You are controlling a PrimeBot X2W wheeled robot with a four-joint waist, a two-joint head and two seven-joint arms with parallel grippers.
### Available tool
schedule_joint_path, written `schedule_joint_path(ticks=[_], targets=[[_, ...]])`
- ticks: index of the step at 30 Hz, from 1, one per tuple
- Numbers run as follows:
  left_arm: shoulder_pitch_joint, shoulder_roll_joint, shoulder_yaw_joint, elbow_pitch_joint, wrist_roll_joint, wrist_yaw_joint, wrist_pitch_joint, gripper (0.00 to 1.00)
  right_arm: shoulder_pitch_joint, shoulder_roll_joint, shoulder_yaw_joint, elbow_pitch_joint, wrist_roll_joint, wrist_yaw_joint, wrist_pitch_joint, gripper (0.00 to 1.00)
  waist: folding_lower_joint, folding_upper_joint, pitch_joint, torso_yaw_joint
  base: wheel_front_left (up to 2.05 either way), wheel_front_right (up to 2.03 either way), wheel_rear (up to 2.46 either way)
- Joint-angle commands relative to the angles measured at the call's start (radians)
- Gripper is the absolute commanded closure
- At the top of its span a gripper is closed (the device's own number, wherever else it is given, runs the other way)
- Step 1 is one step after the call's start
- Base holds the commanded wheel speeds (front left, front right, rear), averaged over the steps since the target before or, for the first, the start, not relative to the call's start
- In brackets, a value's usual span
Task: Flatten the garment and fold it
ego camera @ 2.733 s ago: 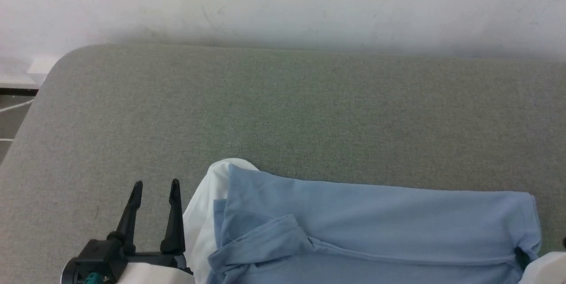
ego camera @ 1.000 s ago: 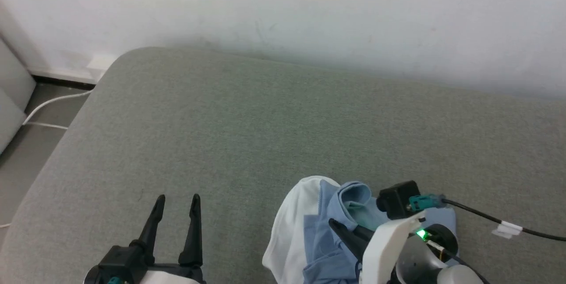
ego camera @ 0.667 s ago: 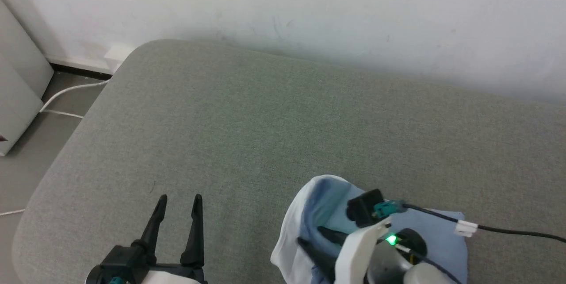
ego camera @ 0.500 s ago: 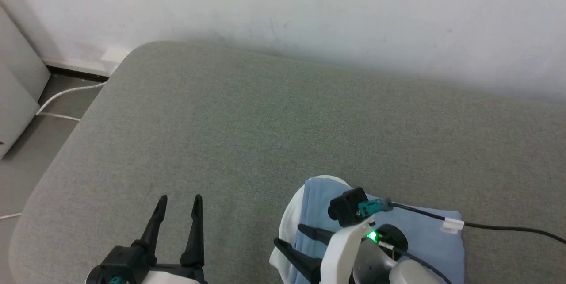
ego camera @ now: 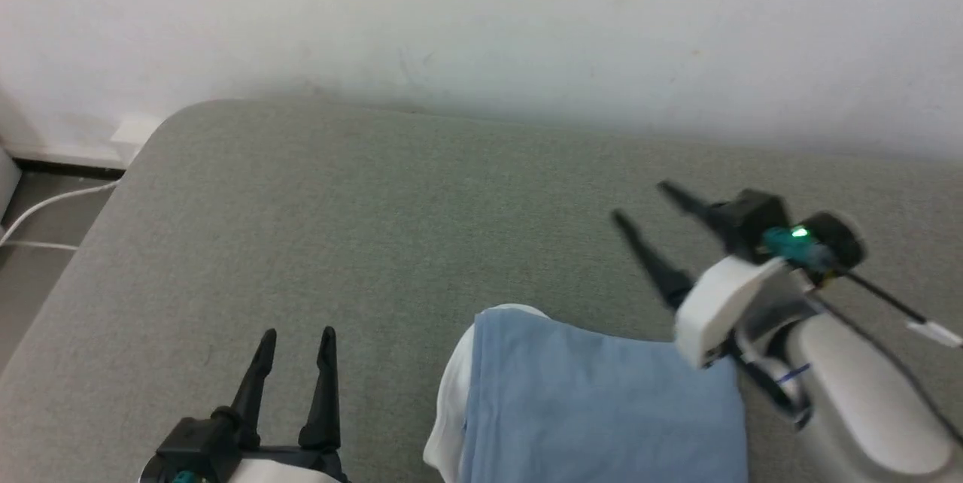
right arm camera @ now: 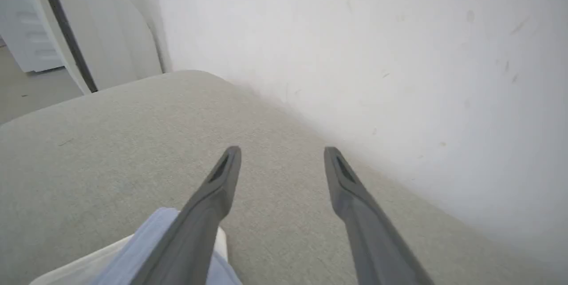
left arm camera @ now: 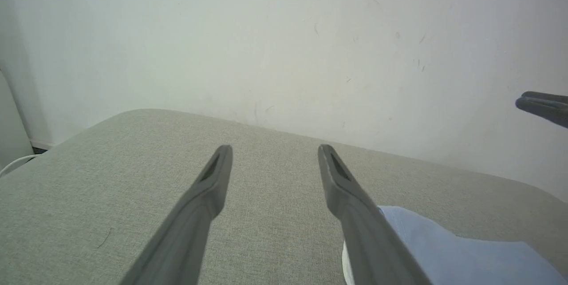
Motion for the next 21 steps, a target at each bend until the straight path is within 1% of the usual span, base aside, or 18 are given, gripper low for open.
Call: schedule_joint_path(ticks=[1,3,6,10,12,16,18,21], targets=[[-0.007,-0.002,0.004,-0.007,-0.012,0.003,-0.005,0.00,-0.017,-0.025,-0.020,0.003,-0.030,-0.001,-0.030,0.00,0.0000,0.0000,-0.008,-0.030,0.00,0.00,0.00],[-0.009,-0.002,0.009,-0.015,-0.025,0.007,-0.005,0.00,-0.022,-0.069,-0.064,0.003,-0.082,-0.001,-0.078,0.00,0.0000,0.0000,-0.008,-0.047,0.00,0.00,0.00],[-0.009,-0.002,0.012,-0.024,-0.024,0.012,-0.005,0.00,0.002,-0.117,-0.147,-0.011,-0.152,-0.001,-0.138,0.00,0.0000,0.0000,-0.008,-0.069,0.00,0.00,0.00],[-0.010,-0.002,0.018,-0.034,-0.028,0.017,-0.005,0.00,0.095,-0.121,-0.279,-0.063,-0.192,-0.001,-0.192,0.00,0.0000,0.0000,-0.004,-0.087,0.00,0.00,0.00],[-0.009,-0.002,0.019,-0.039,-0.027,0.018,-0.005,0.00,0.156,-0.100,-0.350,-0.103,-0.201,-0.001,-0.218,0.00,0.0000,0.0000,-0.002,-0.093,0.00,0.00,0.00],[-0.005,-0.002,0.014,-0.044,-0.027,0.016,-0.005,0.00,0.280,-0.025,-0.461,-0.192,-0.201,-0.001,-0.250,0.00,0.0000,0.0000,0.007,-0.103,0.00,0.00,0.00],[-0.003,-0.002,0.009,-0.043,-0.026,0.015,-0.005,0.00,0.333,0.020,-0.496,-0.229,-0.193,-0.001,-0.261,0.00,0.0000,0.0000,0.010,-0.108,0.00,0.00,0.00],[-0.001,-0.002,-0.007,-0.033,-0.018,0.010,-0.005,0.00,0.399,0.078,-0.519,-0.279,-0.188,-0.001,-0.278,0.00,0.0000,0.0000,0.014,-0.110,0.00,0.00,0.00]])
